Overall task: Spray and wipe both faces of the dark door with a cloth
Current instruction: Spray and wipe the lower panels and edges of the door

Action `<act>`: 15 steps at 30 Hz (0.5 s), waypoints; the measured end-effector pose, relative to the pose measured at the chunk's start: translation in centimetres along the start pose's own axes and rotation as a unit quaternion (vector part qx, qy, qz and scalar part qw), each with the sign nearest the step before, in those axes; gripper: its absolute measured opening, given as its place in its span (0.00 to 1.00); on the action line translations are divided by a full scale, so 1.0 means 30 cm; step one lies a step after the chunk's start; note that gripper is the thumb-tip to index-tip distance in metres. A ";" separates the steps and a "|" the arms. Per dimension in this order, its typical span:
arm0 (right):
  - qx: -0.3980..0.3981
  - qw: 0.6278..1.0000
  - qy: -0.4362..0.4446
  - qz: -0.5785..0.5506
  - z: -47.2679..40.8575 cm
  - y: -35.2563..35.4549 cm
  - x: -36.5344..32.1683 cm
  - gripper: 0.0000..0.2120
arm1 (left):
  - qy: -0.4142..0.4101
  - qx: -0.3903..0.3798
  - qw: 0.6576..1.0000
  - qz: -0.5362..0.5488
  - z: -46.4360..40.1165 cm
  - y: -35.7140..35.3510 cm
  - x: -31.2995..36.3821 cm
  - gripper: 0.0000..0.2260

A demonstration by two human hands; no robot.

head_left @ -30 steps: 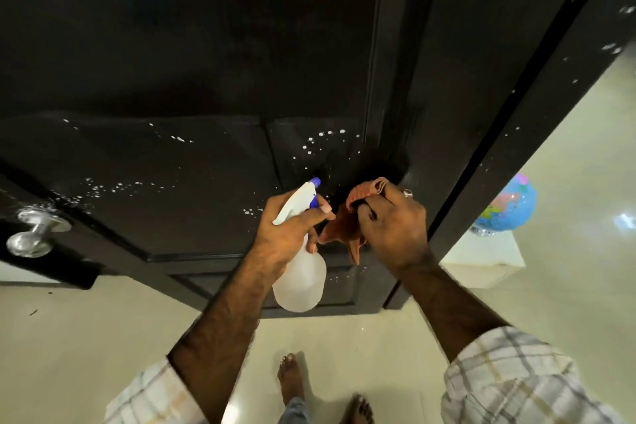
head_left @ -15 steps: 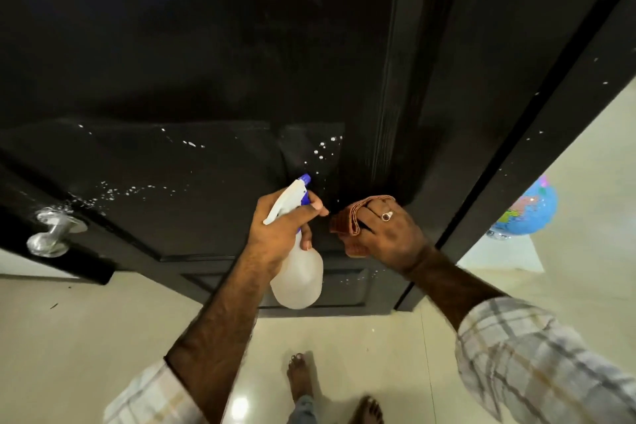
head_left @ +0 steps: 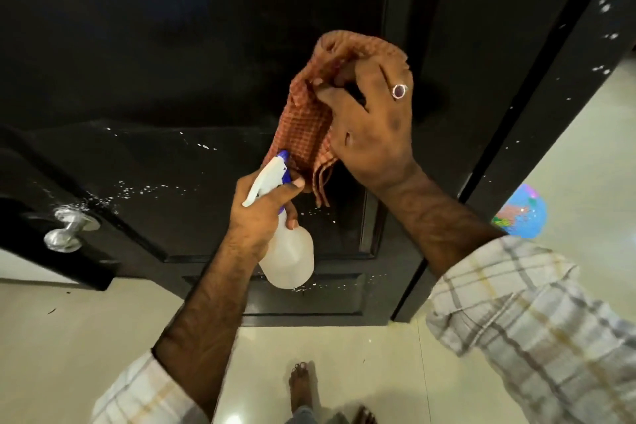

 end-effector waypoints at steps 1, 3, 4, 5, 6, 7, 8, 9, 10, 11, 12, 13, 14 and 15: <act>0.008 1.000 0.002 -0.013 0.034 -0.015 -0.008 0.10 | 0.010 0.008 1.000 0.008 -0.001 0.019 -0.011 0.22; -0.040 0.997 0.051 -0.040 0.188 -0.077 -0.051 0.06 | 0.030 0.006 0.999 0.010 -0.010 0.036 -0.045 0.24; -0.089 0.991 0.088 -0.054 0.309 -0.122 -0.080 0.05 | 0.039 0.017 0.999 0.004 -0.013 0.053 -0.076 0.23; -0.139 0.980 0.125 -0.063 0.442 -0.159 -0.101 0.04 | 0.047 0.026 0.999 -0.004 -0.008 0.062 -0.096 0.20; -0.189 0.967 0.154 -0.071 0.574 -0.197 -0.117 0.04 | 0.052 0.029 0.998 -0.012 -0.008 0.072 -0.124 0.19; -0.239 0.953 0.170 -0.078 0.685 -0.226 -0.127 0.05 | 0.062 0.023 0.998 -0.022 0.000 0.070 -0.148 0.19; -0.278 0.941 0.177 -0.079 0.766 -0.246 -0.136 0.05 | 0.072 0.013 0.997 -0.033 0.007 0.062 -0.167 0.17; -0.308 0.931 0.184 -0.074 0.818 -0.263 -0.153 0.07 | 0.074 0.009 0.996 -0.048 0.013 0.066 -0.182 0.13; -0.327 0.922 0.197 -0.063 0.841 -0.270 -0.165 0.08 | 0.071 0.003 0.996 -0.054 0.021 0.063 -0.183 0.08; -0.343 0.913 0.215 -0.050 0.835 -0.271 -0.176 0.08 | 0.067 0.000 0.996 -0.056 0.035 0.060 -0.172 0.09; -0.341 0.912 0.225 -0.041 0.805 -0.259 -0.175 0.08 | 0.064 0.001 0.997 -0.054 0.040 0.057 -0.162 0.15; -0.325 0.919 0.219 -0.041 0.745 -0.236 -0.162 0.07 | 0.057 -0.005 0.997 -0.049 0.048 0.052 -0.143 0.21; -0.297 0.931 0.207 -0.040 0.655 -0.205 -0.138 0.05 | 0.048 -0.013 0.998 -0.036 0.060 0.044 -0.108 0.25; -0.271 0.943 0.191 -0.040 0.558 -0.175 -0.117 0.05 | 0.043 -0.019 0.998 -0.030 0.068 0.038 -0.081 0.28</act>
Point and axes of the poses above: each hand's wrist, its own z-axis away from the middle knuckle, its own y-axis out of the back of the hand, x = y × z, the point moved 8 cm from there along -z, towards the middle knuckle, and after that the axes turned 2 degrees about -x, right-handed, at the moved point
